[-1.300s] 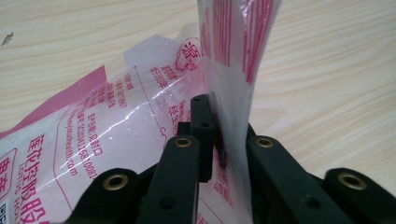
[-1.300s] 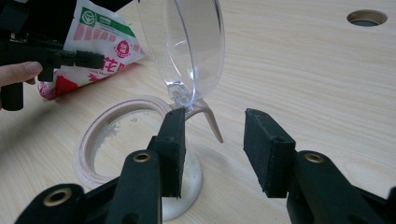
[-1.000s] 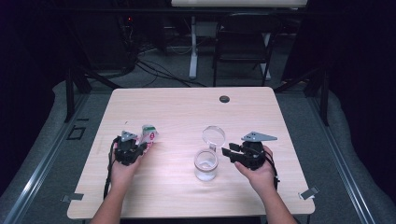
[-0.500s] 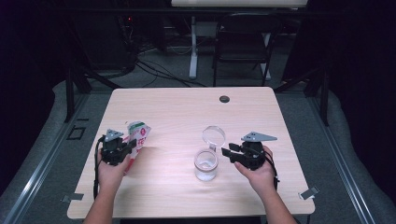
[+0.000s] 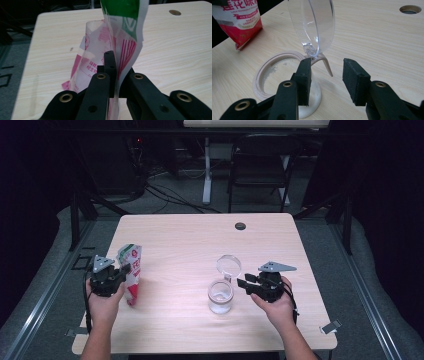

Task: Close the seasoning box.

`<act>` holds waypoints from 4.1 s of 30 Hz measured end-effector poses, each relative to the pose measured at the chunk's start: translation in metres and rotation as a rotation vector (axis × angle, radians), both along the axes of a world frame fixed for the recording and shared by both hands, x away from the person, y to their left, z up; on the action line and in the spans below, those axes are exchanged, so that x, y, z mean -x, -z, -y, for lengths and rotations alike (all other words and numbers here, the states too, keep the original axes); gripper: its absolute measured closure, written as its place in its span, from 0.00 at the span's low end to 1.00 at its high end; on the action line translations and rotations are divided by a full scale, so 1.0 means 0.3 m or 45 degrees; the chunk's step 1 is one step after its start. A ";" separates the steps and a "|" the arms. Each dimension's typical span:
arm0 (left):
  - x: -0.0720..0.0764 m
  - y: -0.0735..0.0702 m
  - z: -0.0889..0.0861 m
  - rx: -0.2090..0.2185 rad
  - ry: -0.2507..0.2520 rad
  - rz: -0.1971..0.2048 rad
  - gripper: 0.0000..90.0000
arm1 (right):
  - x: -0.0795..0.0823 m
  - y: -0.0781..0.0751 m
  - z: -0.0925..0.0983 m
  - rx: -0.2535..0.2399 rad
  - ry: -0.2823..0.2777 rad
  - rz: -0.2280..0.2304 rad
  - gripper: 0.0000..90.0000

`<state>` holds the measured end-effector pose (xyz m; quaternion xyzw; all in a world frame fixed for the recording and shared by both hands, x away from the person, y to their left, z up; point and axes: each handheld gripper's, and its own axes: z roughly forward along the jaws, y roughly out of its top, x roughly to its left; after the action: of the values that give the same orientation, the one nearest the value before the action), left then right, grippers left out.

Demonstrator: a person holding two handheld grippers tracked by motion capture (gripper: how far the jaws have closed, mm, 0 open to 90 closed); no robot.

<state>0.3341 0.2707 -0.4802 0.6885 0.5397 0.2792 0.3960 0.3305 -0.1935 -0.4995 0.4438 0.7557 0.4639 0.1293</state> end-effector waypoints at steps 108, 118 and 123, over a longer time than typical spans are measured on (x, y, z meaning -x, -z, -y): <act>0.118 -0.093 0.299 0.048 0.994 -0.157 0.95 | 0.065 -0.184 -0.285 0.070 -0.541 0.096 0.69; 0.145 -0.051 0.322 0.042 0.979 -0.189 0.94 | 0.060 -0.108 -0.349 0.107 -0.642 0.021 0.77; 0.152 -0.044 0.319 0.041 0.947 -0.175 0.89 | 0.064 -0.086 -0.362 0.126 -0.671 -0.014 0.95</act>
<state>0.2884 0.1751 -0.4669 0.8480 0.2826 0.0611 0.4441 0.3114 -0.0848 -0.4738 0.2273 0.8677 0.4416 0.0214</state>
